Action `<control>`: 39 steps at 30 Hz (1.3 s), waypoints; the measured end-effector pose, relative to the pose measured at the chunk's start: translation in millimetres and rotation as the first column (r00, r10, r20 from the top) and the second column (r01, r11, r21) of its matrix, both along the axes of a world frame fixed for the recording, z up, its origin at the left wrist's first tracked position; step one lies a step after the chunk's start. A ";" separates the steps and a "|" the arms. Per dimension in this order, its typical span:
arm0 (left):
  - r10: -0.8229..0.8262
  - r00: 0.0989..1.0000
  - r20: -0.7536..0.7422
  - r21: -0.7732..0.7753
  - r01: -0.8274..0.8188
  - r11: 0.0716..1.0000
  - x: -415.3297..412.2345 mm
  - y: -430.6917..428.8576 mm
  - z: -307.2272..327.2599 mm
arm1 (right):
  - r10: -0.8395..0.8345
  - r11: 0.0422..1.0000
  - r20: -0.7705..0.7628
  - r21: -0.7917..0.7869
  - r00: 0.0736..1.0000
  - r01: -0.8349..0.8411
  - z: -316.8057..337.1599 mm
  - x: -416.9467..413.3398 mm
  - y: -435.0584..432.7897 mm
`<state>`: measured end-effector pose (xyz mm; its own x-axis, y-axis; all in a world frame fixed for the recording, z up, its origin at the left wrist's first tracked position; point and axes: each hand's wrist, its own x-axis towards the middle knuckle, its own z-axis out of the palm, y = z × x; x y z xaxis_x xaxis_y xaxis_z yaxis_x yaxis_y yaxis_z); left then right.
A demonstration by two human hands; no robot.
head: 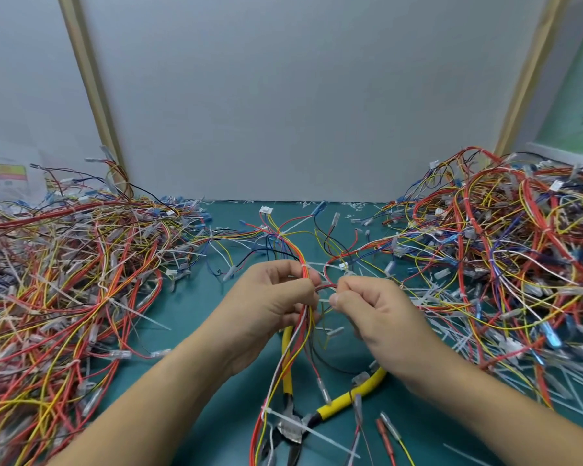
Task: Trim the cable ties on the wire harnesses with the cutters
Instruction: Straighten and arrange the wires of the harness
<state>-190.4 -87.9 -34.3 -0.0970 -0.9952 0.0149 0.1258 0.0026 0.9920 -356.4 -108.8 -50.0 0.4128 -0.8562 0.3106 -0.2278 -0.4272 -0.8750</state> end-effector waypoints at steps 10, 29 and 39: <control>0.013 0.998 0.056 -0.055 -0.009 0.998 1.1 0.4 -0.3 | 0.006 1.000 0.014 -0.029 1.000 -0.006 -2.3 0.8 -3.2; 0.106 0.988 0.116 -0.049 -0.101 0.994 10.3 -3.2 -0.1 | 0.103 0.955 -0.222 -0.250 0.970 -0.158 10.6 -14.9 7.0; -0.056 0.998 -0.003 -0.265 0.054 0.963 9.1 3.6 7.1 | -0.190 0.818 -0.114 -0.568 0.975 0.093 21.9 -13.7 7.9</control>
